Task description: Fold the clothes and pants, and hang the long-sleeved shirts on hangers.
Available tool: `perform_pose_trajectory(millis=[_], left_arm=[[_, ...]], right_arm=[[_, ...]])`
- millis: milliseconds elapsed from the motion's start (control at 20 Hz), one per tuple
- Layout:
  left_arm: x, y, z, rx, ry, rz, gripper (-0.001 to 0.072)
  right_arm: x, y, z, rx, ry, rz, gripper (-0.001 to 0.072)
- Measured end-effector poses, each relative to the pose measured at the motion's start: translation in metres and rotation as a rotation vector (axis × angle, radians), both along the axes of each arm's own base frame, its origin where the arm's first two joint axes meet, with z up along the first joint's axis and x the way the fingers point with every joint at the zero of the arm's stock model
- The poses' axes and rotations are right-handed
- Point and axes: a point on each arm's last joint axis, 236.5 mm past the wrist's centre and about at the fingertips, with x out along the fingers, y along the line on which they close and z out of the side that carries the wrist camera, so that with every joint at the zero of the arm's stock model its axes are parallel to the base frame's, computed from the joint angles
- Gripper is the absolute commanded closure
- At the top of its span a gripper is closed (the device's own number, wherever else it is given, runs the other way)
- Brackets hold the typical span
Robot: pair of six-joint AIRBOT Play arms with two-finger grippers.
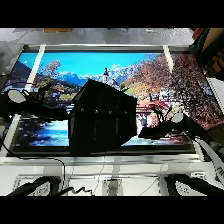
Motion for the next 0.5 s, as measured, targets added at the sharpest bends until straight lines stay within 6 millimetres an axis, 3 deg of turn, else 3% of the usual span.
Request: perform_pose_trajectory(millis=[200, 500], left_arm=[[0.000, 0.000, 0.000, 0.000, 0.000, 0.000, 0.0017], [0.003, 0.001, 0.000, 0.002, -0.011, 0.006, 0.0017]], right_arm=[[0.012, 0.024, -0.005, 0.125, 0.027, -0.082, 0.0126], [0.037, 0.034, -0.012, 0.184, 0.023, -0.178, 0.0156]])
